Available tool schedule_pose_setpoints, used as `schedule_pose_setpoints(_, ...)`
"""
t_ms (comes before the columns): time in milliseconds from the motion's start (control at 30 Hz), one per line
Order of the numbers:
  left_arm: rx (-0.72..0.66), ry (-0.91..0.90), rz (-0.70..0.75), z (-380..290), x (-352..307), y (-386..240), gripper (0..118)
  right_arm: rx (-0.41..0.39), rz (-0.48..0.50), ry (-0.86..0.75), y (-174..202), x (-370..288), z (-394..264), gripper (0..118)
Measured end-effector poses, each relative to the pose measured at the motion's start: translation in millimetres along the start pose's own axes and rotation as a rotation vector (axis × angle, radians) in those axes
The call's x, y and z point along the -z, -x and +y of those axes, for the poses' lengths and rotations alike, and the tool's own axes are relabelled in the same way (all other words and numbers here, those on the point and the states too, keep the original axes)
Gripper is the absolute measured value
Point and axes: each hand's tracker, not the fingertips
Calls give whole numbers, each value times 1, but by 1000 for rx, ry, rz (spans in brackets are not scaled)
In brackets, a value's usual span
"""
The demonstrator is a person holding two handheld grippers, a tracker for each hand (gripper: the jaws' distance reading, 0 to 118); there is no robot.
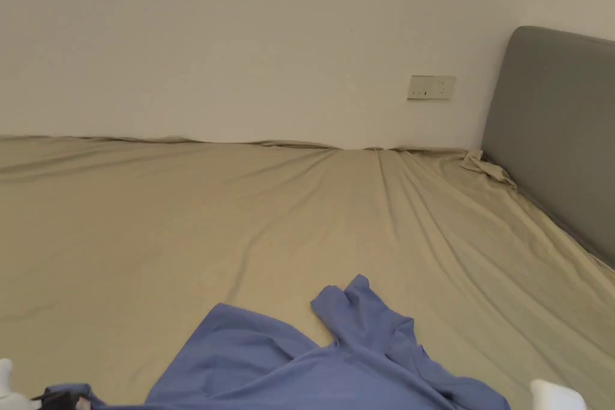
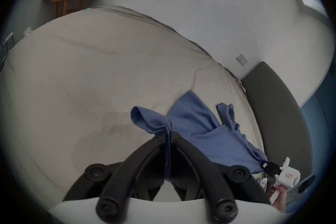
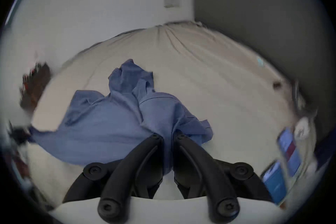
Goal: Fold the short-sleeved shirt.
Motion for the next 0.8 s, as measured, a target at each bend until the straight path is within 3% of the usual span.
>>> schedule_pose_setpoints(167, -42, 47, 16, -41, -28, 27, 2, 218, 55, 119, -36, -18, -33, 10)
schedule_pose_setpoints(267, -74, 119, 79, -67, -23, 47, 2, 285, 30, 214, -53, -11, -47, 10)
schedule_pose_setpoints(367, -128, 193, 116, -87, -2, 66, 2, 227, -15, 218, -58, 6, -55, 10)
schedule_pose_setpoints(433, -95, 219, 158, -93, 12, 71, 2, 173, -49, 221, -57, 17, -57, 10)
schedule_pose_setpoints(567, -73, 202, 175, -93, 21, 75, 2, -89, -107, 210, -36, 29, -62, 10)
schedule_pose_setpoints(633, -31, 205, 203, -93, 20, 68, 2, -168, -117, 202, -29, 28, -64, 10)
schedule_pose_setpoints(667, 3, 206, 218, -92, 20, 65, 8, -208, -108, 201, -27, 27, -62, 18)
schedule_pose_setpoints(700, 35, 206, 220, -88, 17, 60, 33, -250, -88, 210, -29, 26, -59, 38)
schedule_pose_setpoints(733, 74, 165, 240, -84, 6, 49, 99, -308, -92, 206, -28, 19, -53, 89)
schedule_pose_setpoints(767, 110, 107, 240, -78, -10, 41, 118, -328, -128, 155, -27, 5, -45, 117)
schedule_pose_setpoints(800, 148, 16, 206, -72, -27, 32, 118, -321, -114, 77, -26, -15, -38, 118)
